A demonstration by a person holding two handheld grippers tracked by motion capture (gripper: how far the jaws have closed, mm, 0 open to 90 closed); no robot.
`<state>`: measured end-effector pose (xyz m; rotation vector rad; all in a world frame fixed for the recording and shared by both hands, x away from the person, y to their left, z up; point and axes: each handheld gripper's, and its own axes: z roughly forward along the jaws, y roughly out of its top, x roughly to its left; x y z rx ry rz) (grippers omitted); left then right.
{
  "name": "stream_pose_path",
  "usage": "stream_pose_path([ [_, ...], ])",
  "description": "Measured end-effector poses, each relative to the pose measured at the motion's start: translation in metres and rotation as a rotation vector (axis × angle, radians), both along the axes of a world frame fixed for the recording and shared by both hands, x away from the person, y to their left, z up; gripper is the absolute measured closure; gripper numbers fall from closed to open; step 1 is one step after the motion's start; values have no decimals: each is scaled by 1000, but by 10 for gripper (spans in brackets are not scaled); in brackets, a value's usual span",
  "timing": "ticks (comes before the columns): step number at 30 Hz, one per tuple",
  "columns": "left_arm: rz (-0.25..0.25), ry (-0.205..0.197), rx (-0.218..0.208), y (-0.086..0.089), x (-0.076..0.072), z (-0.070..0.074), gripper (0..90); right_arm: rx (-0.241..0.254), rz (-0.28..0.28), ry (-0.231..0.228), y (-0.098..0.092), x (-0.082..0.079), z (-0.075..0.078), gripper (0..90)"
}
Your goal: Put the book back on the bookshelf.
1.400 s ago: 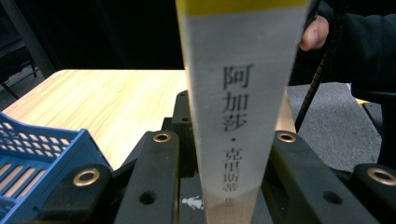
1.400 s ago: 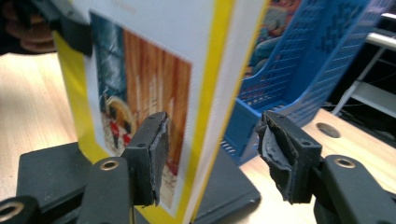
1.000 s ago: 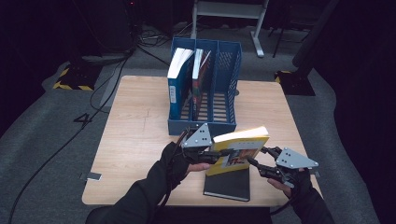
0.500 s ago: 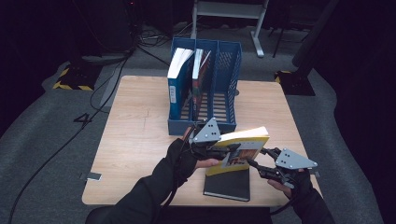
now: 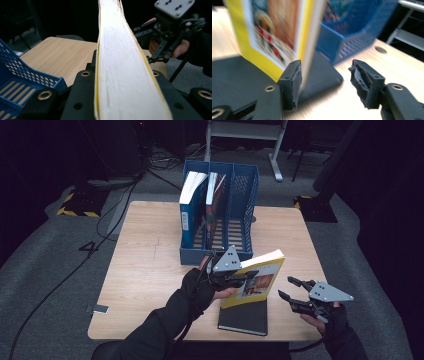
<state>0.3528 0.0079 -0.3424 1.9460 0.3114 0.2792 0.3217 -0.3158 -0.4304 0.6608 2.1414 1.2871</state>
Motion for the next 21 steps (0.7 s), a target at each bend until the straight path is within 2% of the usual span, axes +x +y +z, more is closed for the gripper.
stream_pose_path([
  [5,0,-1,-3,0,0,0,731,-66,-69,74,-17,10,-21,385],
  [7,5,-6,-1,0,0,0,730,-67,-73,132,-22,15,-28,370],
  [9,8,-3,-1,0,0,0,729,-72,-89,138,-23,17,-32,370],
  [12,16,-6,3,-1,-1,0,728,-94,-121,178,-30,24,-43,363],
  [13,15,-7,3,-1,-1,0,729,-91,-136,194,-32,27,-48,362],
  [15,14,-8,0,-1,-1,0,729,-53,-150,240,-36,32,-53,352],
  [19,23,1,-8,-1,0,-1,730,-63,-183,286,-38,40,-64,326],
  [21,25,0,-7,-1,1,-1,731,-68,-186,292,-38,41,-65,325],
])
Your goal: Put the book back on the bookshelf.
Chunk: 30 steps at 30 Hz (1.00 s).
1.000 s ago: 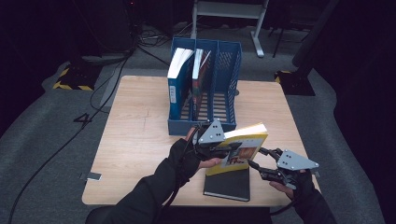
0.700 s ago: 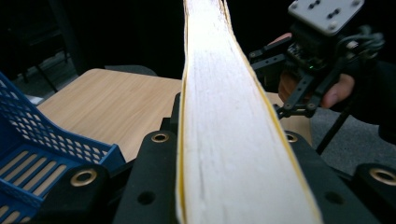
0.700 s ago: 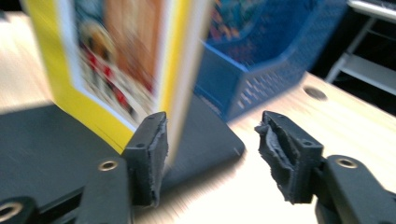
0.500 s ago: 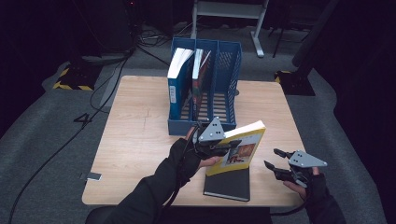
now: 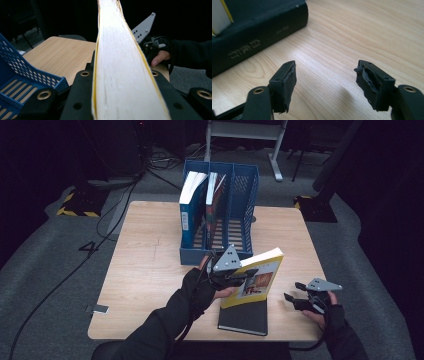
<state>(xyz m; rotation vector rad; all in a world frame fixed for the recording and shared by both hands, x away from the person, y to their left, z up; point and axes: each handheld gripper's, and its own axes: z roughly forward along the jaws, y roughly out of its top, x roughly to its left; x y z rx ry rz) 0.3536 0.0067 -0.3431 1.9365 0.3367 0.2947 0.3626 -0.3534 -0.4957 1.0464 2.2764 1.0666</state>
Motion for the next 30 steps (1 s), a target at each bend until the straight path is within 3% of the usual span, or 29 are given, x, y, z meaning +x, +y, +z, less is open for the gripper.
stream_pose_path([
  [8,14,33,-41,0,6,-2,743,-18,-8,38,2,4,-8,290],
  [19,57,20,-61,2,14,8,750,-15,-18,47,1,5,-8,277],
  [24,125,-14,-87,16,16,22,750,-15,-18,47,1,5,-8,277],
  [30,250,-40,-111,48,23,39,750,-13,-20,49,1,5,-8,274],
])
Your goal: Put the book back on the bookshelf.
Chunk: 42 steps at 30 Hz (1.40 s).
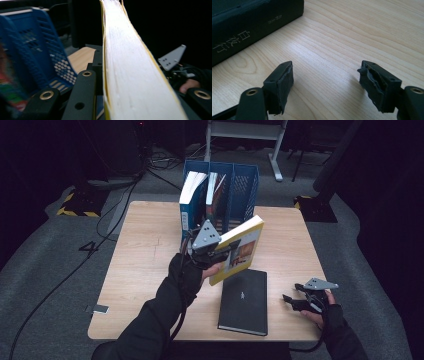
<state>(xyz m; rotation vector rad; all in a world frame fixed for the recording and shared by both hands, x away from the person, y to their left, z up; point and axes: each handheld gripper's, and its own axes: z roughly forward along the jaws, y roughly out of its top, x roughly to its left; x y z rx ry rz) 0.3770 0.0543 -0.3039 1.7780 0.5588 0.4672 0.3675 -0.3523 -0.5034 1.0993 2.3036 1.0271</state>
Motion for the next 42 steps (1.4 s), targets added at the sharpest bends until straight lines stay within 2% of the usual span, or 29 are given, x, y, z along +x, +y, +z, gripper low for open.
stream_pose_path([
  [2,33,0,-6,8,3,3,750,-1,-1,0,0,0,0,273],
  [3,33,0,-6,8,3,3,750,-1,-1,0,0,0,0,273],
  [7,107,-6,-18,21,11,7,750,1,-2,0,0,0,0,271],
  [10,163,7,-32,27,19,10,750,1,-3,0,0,0,0,271],
  [15,220,28,-46,31,32,14,750,1,-2,0,0,0,0,273],
  [21,281,33,-13,28,47,20,750,-1,-1,-1,0,0,0,274],
  [29,349,68,22,15,72,16,750,-2,-3,-2,0,0,0,274],
  [42,421,92,37,-10,109,17,750,-5,-1,-6,1,-1,0,277],
])
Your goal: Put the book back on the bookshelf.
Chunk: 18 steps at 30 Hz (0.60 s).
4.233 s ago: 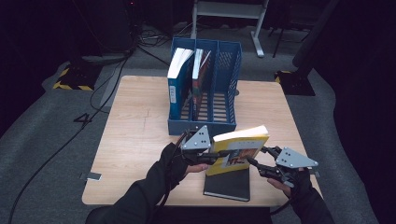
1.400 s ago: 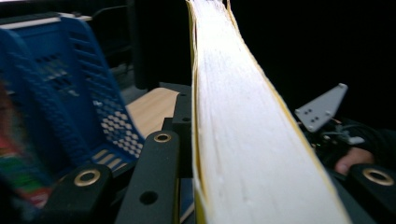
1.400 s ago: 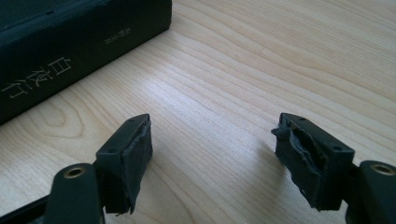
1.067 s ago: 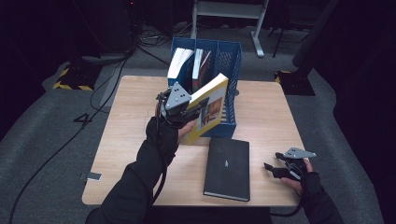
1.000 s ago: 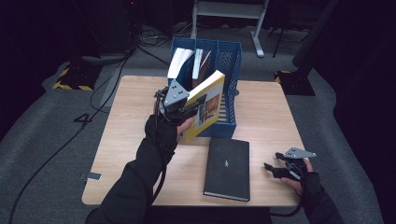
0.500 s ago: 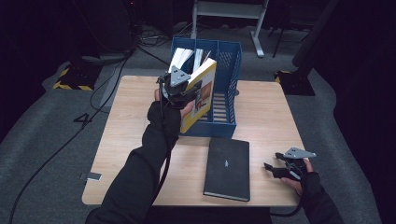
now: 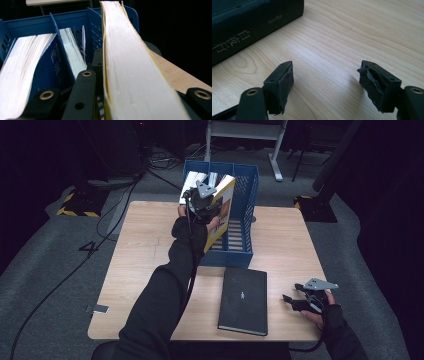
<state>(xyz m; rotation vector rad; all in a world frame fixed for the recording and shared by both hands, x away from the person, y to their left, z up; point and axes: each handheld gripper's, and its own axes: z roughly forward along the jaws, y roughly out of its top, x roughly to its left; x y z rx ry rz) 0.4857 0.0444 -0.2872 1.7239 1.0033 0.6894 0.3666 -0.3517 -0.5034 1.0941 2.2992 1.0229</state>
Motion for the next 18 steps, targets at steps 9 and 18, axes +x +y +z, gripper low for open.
stream_pose_path([
  [9,49,2,2,-15,22,4,750,-1,1,-2,0,0,0,280],
  [18,140,4,-44,-26,42,-2,750,-1,3,-4,0,-1,0,283],
])
